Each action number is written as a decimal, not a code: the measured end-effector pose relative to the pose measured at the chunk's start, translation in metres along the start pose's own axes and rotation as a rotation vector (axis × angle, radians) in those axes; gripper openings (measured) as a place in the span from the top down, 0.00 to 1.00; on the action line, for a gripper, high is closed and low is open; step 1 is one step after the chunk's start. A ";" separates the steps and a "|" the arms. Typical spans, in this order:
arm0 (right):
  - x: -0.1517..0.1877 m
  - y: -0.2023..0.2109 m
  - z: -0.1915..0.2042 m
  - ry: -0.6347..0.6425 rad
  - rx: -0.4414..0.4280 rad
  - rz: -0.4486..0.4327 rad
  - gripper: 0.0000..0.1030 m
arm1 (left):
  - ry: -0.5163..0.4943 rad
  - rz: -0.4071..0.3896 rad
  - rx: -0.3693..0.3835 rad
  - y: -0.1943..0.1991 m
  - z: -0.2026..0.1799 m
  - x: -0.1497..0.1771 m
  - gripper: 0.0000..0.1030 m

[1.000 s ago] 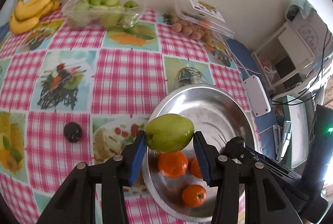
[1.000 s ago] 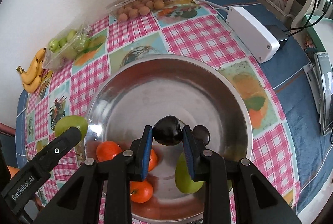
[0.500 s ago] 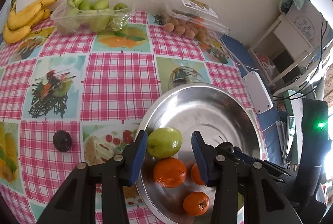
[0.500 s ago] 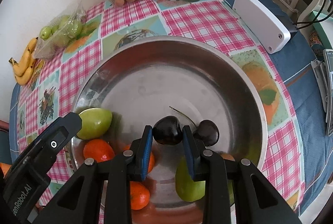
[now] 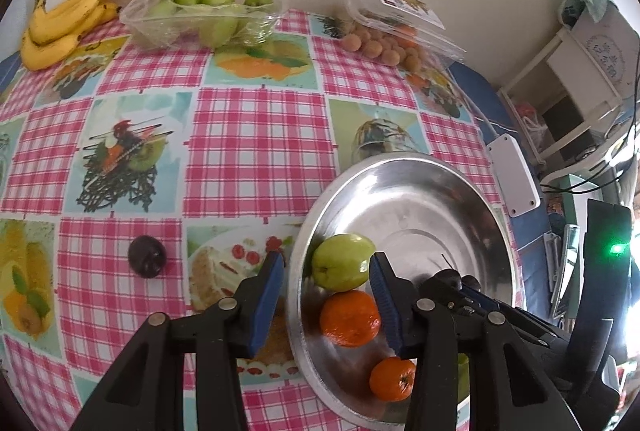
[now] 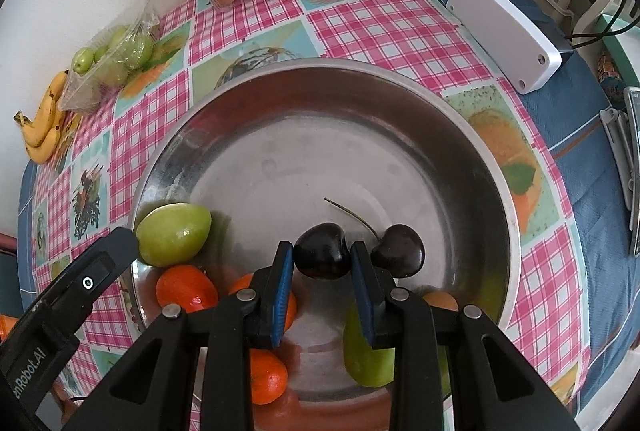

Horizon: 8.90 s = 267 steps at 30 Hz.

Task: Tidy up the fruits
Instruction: 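Open the left tool to drop the mango while the right tool drops the cherry into the bowl, then withdraw both open tools from the bowl toward the remaining fruit, then move the left tool to the brown kiwi while the right tool approaches the last dark cherry, then close the left tool on the kiwi while the right tool grips the dark cherry, then carry the kiwi in the left tool while the right tool carries the cherry over the bowl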

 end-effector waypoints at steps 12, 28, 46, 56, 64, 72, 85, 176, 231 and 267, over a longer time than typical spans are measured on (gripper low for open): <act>-0.001 0.013 0.001 -0.008 0.007 -0.029 0.61 | 0.043 0.027 -0.042 0.013 0.012 -0.002 0.50; 0.007 0.052 0.020 0.046 0.041 -0.084 0.61 | 0.054 0.046 -0.171 0.017 0.033 0.007 0.38; 0.009 0.030 0.021 0.069 0.090 -0.026 0.41 | 0.055 0.077 -0.259 0.007 0.044 0.014 0.24; 0.009 0.021 0.022 0.079 0.102 -0.010 0.24 | 0.052 0.055 -0.306 0.007 0.051 0.013 0.03; 0.009 0.021 0.022 0.090 0.100 -0.027 0.04 | 0.073 0.037 -0.339 0.008 0.058 0.012 0.00; 0.009 0.020 0.022 0.105 0.112 -0.021 0.03 | 0.067 0.042 -0.339 0.007 0.060 0.013 0.00; 0.010 0.029 0.033 0.140 0.120 -0.028 0.02 | 0.048 0.035 -0.316 0.018 0.059 0.015 0.00; 0.038 -0.037 0.217 0.293 -0.148 -0.031 0.72 | 0.429 0.059 -0.242 0.063 0.236 0.042 0.72; 0.018 0.047 0.064 0.046 -0.039 -0.107 0.73 | 0.133 -0.014 -0.150 0.056 0.076 0.013 0.72; -0.007 0.035 -0.013 -0.078 -0.039 -0.171 0.72 | -0.237 -0.032 -0.030 -0.001 -0.066 0.017 0.72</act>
Point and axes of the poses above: each gripper's, at about its wrist camera, not at the fingertips, and y roughly against the way its jaws point, z to its left, x to its underside, the point moved 1 cm from there along -y, roughly the way its jaws point, and after that the axes turned 2 degrees about -z, right-handed, at the moved point
